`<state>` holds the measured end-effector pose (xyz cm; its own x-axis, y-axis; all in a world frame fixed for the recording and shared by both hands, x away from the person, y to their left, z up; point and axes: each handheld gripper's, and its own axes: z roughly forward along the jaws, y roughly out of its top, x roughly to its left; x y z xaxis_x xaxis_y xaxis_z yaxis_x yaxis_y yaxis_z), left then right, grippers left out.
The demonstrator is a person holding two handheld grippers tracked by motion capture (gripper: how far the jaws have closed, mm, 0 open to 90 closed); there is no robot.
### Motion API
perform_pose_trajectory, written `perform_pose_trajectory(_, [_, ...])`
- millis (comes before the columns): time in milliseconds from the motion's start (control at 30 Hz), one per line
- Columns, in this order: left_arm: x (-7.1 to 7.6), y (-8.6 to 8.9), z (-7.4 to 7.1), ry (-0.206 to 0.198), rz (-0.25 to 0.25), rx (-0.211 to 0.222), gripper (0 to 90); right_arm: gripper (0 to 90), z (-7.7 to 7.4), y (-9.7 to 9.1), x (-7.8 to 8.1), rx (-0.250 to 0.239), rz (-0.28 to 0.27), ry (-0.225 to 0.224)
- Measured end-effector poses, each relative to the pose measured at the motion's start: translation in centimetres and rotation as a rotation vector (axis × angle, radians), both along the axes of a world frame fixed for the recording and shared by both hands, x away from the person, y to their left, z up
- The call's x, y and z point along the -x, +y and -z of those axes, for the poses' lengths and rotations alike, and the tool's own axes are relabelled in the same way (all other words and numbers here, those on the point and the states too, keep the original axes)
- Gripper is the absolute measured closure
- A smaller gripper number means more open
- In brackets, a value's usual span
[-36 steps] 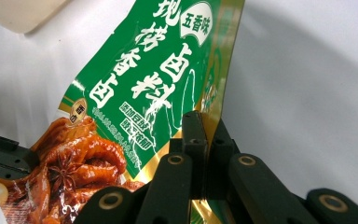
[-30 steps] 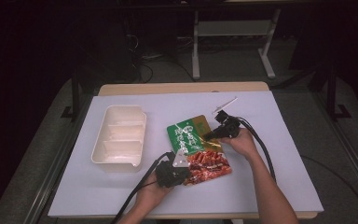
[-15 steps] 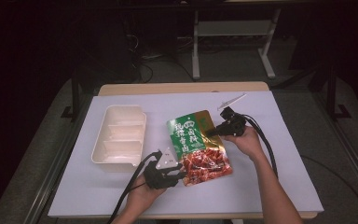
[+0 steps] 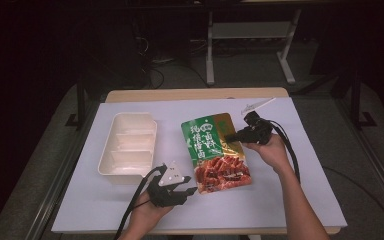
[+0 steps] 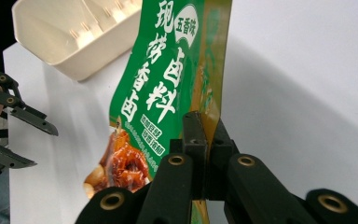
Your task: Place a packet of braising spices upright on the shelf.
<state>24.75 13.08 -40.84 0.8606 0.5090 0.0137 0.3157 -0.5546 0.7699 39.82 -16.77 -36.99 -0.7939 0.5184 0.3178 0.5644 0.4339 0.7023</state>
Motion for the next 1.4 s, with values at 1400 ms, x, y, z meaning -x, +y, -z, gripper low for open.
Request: perform_pose_trajectory(1400, [4.6, 4.3, 0.8, -0.021, 0.024, 0.068, 38.1, 90.0, -5.2, -1.4, 4.4, -0.053, 0.026, -0.168])
